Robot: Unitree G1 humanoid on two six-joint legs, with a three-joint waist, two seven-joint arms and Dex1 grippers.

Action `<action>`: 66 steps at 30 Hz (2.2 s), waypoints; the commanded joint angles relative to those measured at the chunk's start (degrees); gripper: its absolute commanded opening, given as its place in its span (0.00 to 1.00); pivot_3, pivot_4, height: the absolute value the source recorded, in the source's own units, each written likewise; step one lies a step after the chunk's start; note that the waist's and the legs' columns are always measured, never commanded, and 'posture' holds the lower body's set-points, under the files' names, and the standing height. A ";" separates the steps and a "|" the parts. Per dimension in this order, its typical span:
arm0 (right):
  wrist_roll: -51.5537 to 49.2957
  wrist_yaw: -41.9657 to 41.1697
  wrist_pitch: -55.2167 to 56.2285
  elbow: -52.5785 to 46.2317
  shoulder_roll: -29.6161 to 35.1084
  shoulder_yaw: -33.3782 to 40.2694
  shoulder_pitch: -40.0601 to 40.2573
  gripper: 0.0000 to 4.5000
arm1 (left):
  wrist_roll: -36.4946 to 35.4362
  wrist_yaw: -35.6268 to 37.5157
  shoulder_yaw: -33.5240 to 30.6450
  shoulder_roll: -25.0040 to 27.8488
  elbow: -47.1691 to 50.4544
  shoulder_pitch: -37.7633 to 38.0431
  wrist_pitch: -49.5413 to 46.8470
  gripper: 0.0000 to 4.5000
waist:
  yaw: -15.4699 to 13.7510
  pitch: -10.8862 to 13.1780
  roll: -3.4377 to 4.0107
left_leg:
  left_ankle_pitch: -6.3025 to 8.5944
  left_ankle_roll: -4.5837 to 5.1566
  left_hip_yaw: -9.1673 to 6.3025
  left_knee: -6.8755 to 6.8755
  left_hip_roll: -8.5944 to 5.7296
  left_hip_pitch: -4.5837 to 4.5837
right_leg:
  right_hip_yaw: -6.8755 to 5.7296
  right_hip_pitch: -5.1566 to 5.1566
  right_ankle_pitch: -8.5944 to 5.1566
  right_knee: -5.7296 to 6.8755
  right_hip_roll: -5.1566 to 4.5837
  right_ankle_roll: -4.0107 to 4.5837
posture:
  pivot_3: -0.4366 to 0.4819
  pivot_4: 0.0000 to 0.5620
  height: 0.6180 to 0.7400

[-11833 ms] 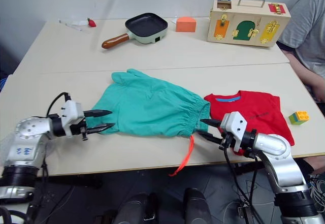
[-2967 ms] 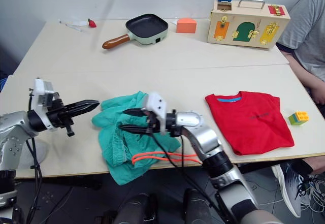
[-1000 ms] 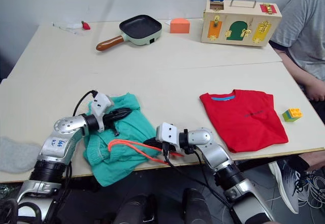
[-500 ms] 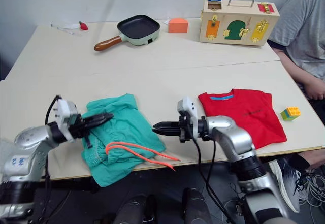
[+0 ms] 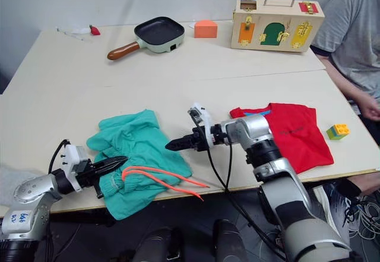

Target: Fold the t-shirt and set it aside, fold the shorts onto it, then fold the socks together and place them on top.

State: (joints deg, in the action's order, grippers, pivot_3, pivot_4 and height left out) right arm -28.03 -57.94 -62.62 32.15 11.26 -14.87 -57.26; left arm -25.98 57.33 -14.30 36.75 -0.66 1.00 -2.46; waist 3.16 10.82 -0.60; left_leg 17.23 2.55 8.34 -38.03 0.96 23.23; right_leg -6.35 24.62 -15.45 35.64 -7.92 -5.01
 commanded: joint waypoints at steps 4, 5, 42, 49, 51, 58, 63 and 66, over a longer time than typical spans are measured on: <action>1.83 -0.45 0.09 5.93 -7.80 -0.45 -2.47 0.62 | -1.99 1.42 -1.69 -0.41 1.14 1.32 1.26 0.00 | 0.40 0.00 -0.01 | -0.06 0.10 0.05 0.01 0.14 -0.01 | 0.00 0.02 -0.01 0.03 0.22 0.02 | 0.48 0.27 1.00; 1.72 -0.13 0.19 6.36 -8.49 0.53 -2.79 0.54 | -2.10 1.64 -1.81 -0.53 1.22 1.68 1.46 0.00 | 0.38 0.00 -0.01 | -0.05 0.09 0.05 0.01 0.15 0.00 | -0.01 0.03 -0.02 0.02 0.24 0.03 | 0.48 0.27 1.00; 13.60 -33.34 41.51 17.80 56.80 -10.39 -0.76 0.00 | -17.68 -5.31 0.52 -0.37 27.69 1.26 -17.71 0.99 | -1.54 0.17 0.27 | 0.28 0.06 0.63 -0.11 0.12 0.00 | -0.54 -0.01 0.04 -0.67 -0.04 -0.08 | 0.48 0.27 1.00; 17.39 -27.95 47.11 31.71 48.19 -1.94 -1.93 0.00 | -17.30 -4.14 -0.92 1.21 27.59 2.69 -17.43 0.99 | -1.46 0.24 0.39 | 0.11 0.26 0.78 -0.27 0.38 -0.02 | -0.85 -0.01 0.04 -0.65 0.26 -0.07 | 0.48 0.27 1.00; 16.88 -28.96 46.85 31.56 48.04 1.03 -1.17 0.05 | -17.57 -3.69 -2.04 1.90 26.95 2.94 -17.68 1.00 | -1.47 0.29 0.47 | 0.10 0.23 0.79 -0.30 0.44 -0.02 | -0.84 -0.01 0.04 -0.64 0.28 -0.05 | 0.48 0.27 1.00; 15.85 -31.66 47.26 21.17 53.26 9.39 6.41 0.53 | -16.00 -3.07 -4.18 4.36 23.93 2.40 -18.14 1.00 | -1.66 0.38 0.64 | 0.13 0.14 0.75 -0.35 0.57 -0.03 | -0.70 -0.01 0.03 -0.57 0.27 0.08 | 0.48 0.27 1.00; 13.33 -31.85 47.82 9.58 58.32 16.43 13.00 0.92 | -13.86 -0.76 -4.88 6.19 21.60 2.14 -16.55 1.00 | -1.58 0.43 0.74 | 0.16 0.10 0.79 -0.34 0.58 -0.05 | -0.68 0.01 0.03 -0.57 0.26 0.08 | 0.48 0.27 1.00; 10.80 -29.93 50.81 1.56 57.77 21.34 17.59 0.99 | -13.07 -0.16 -5.90 6.58 20.96 2.98 -15.94 1.00 | -1.38 0.43 0.73 | 0.20 0.04 0.79 -0.29 0.64 -0.10 | -0.68 -0.01 0.03 -0.57 0.30 0.09 | 0.48 0.27 1.00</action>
State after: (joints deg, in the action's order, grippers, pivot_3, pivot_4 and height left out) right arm -14.96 -88.24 -14.25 38.24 68.70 2.98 -40.62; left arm -39.42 56.53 -18.18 42.82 19.70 3.25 -19.74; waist 1.78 11.25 0.13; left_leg 17.44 2.56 9.18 -38.32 1.62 23.09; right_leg -7.04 24.61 -15.42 35.07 -7.63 -4.91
